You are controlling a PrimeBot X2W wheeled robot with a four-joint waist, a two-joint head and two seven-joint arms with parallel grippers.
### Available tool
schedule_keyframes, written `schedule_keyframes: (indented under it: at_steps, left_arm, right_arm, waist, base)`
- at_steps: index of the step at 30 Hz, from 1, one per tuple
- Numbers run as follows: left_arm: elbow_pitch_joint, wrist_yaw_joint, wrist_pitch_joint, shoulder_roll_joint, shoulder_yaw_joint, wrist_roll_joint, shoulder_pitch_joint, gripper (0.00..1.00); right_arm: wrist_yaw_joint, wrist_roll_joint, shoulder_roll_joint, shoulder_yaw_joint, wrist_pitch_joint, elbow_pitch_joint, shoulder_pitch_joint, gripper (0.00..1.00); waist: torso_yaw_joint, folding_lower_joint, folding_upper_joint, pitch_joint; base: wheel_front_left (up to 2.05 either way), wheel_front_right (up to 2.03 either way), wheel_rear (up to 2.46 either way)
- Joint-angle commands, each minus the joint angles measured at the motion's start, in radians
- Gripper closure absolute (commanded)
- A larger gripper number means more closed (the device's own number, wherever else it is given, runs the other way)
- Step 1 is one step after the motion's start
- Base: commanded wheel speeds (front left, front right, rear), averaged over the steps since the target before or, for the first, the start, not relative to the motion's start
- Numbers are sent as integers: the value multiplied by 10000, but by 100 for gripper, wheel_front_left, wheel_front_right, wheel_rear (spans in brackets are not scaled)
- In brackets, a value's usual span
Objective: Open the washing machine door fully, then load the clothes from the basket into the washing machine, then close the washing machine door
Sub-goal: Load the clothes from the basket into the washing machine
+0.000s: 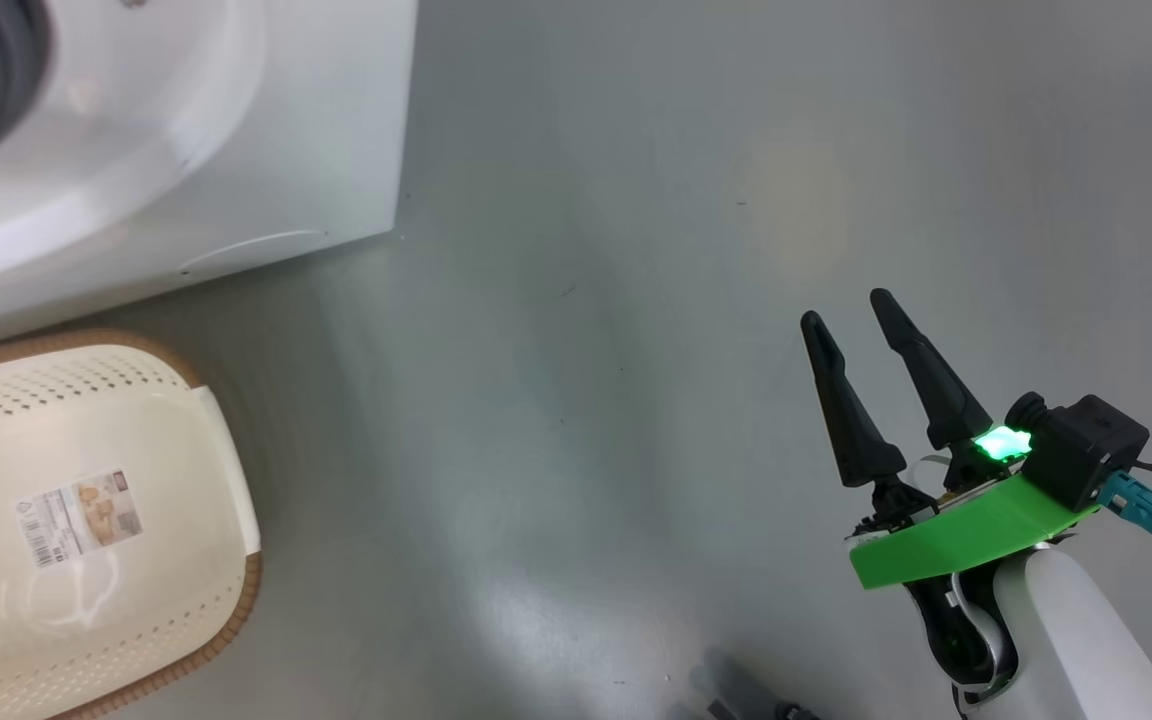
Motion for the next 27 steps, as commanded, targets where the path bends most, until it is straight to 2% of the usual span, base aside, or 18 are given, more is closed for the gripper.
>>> schedule_keyframes:
  at_steps: [1, 2, 3, 4, 5, 17, 27]
  left_arm:
    - [-184, -31, -49, 552, 142, -22, -49, 100]
    - [-61, -31, -49, 541, 150, -97, -26, 92]
    - [95, -31, -49, 575, 148, -111, -28, 69]
    - [220, -31, -49, 610, 172, -114, -66, 38]
    - [313, -31, -49, 615, 234, -148, -123, 0]
    - [730, -31, -49, 385, 136, -420, -57, 0]
    - [634, -31, -49, 93, 350, -696, 662, 0]
  right_arm:
    - [16, 72, -40, 241, -48, -187, 121, 0]
    - [16, 71, -32, 247, -48, -176, 131, 0]
    - [16, 71, -27, 252, -48, -167, 140, 0]
    - [16, 71, -20, 256, -48, -162, 142, 0]
    - [16, 69, -15, 255, -48, -156, 139, 0]
    - [16, 46, -29, 204, -48, -144, 22, 0]
    - [16, 31, -45, 65, -48, -173, 60, 0]
  waist:
    - [-91, 0, 0, 65]
    - [-104, 0, 0, 62]
    - [-109, 0, 0, 68]
    - [-113, 0, 0, 79]
    - [-109, 0, 0, 86]
    - [154, 0, 0, 40]
    - [312, 0, 0, 6]
  base:
    - [0, 0, 0]
    - [0, 0, 0]
    - [0, 0, 0]
    - [0, 0, 0]
    - [0, 0, 0]
    - [0, 0, 0]
    - [0, 0, 0]
